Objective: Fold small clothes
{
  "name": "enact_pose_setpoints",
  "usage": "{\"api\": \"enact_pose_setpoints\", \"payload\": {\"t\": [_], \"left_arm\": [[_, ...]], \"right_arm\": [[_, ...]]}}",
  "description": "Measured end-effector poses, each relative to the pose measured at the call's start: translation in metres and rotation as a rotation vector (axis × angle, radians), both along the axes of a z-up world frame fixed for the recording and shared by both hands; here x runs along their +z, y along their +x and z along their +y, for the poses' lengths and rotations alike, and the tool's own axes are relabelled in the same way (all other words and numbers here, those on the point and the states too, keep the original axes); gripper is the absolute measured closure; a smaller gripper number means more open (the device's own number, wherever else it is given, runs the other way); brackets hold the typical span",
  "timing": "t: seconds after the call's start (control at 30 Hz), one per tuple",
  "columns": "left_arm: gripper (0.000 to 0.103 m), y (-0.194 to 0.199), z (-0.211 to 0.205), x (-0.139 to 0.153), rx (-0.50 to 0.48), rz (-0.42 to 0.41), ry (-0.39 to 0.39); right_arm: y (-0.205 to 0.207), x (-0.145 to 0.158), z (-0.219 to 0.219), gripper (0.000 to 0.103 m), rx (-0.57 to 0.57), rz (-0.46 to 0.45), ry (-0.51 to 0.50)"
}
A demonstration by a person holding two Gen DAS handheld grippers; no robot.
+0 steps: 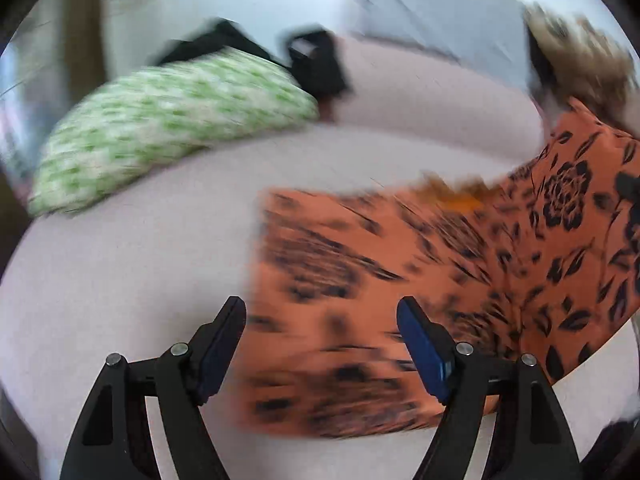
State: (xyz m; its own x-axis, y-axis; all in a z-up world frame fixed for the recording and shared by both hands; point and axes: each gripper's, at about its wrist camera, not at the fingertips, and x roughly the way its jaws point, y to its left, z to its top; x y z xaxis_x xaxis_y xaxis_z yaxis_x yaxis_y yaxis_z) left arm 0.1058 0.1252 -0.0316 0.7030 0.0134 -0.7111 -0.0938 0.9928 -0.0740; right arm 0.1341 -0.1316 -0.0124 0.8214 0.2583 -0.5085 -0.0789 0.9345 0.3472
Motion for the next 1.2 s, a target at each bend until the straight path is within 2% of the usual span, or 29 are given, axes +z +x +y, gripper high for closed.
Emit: {"api": "enact_pose_setpoints", "payload": {"t": [0.07,0.13,0.2,0.23,0.3,0.33,0.37,0.4,0.43,0.5,0.6,0.7,0.8,0.87,0.93,1.0,1.03,1.07,1.13,1.2], "left_arm": [[0.024,-0.019,0.039,0.003,0.093,-0.030,0.003],[0.024,-0.033,0.078,-0.002,0.196,-0.038,0.009],[0.024,-0.040,0.100,-0.017,0.260,-0.005,-0.006],[0.024,-0.040,0.109,-0.024,0.276,0.022,-0.030],[0.024,-0.041,0.119,-0.035,0.285,0.048,-0.059],[0.024,-0.043,0.121,-0.037,0.279,0.051,-0.073],[0.024,-0.042,0.122,-0.038,0.267,0.049,-0.096],[0.024,-0.041,0.122,-0.036,0.254,0.043,-0.125],[0.024,-0.040,0.119,-0.033,0.236,0.028,-0.148],[0.024,-0.040,0.109,-0.026,0.183,0.006,-0.184],[0.024,-0.039,0.084,-0.015,0.049,-0.001,-0.246],[0.024,-0.032,0.063,-0.011,-0.019,0.023,-0.281],[0.024,-0.033,0.041,-0.005,-0.040,0.001,-0.234],[0.024,-0.024,0.031,-0.013,-0.054,0.046,-0.212],[0.024,-0.015,0.026,-0.021,-0.066,0.081,-0.228],[0.042,-0.007,0.019,-0.025,-0.091,0.105,-0.243],[0.066,-0.002,0.015,-0.028,-0.108,0.125,-0.249],[0.084,-0.003,0.013,-0.031,-0.111,0.149,-0.253],[0.088,0.000,0.016,-0.031,-0.096,0.163,-0.272],[0.090,-0.004,0.019,-0.022,-0.087,0.118,-0.250]], "right_arm": [[-0.005,0.012,0.059,0.085,0.083,-0.021,-0.102],[-0.007,0.001,0.117,0.084,0.166,-0.012,-0.183],[0.005,-0.031,0.168,0.080,0.270,0.090,-0.221],[0.016,-0.059,0.195,0.075,0.338,0.161,-0.224],[0.031,-0.105,0.226,0.067,0.403,0.303,-0.264],[0.024,-0.109,0.230,0.063,0.380,0.263,-0.288],[0.014,-0.101,0.229,0.039,0.385,0.204,-0.269],[0.009,-0.096,0.226,0.026,0.425,0.189,-0.215],[0.005,-0.089,0.220,0.020,0.454,0.187,-0.163],[-0.004,-0.080,0.205,0.020,0.439,0.168,-0.137],[-0.020,-0.069,0.160,0.020,0.376,0.121,-0.018],[-0.031,-0.067,0.122,0.020,0.298,0.096,0.039],[-0.027,-0.070,0.112,0.020,0.297,0.115,0.112],[-0.029,-0.076,0.100,0.020,0.272,0.129,0.138],[-0.031,-0.083,0.090,0.020,0.261,0.135,0.156],[-0.030,-0.087,0.085,0.020,0.257,0.143,0.173],[-0.030,-0.088,0.082,0.020,0.257,0.141,0.181],[-0.032,-0.088,0.080,0.020,0.258,0.138,0.182],[-0.031,-0.090,0.078,0.020,0.262,0.141,0.188],[-0.027,-0.091,0.076,0.020,0.263,0.150,0.196]]}}
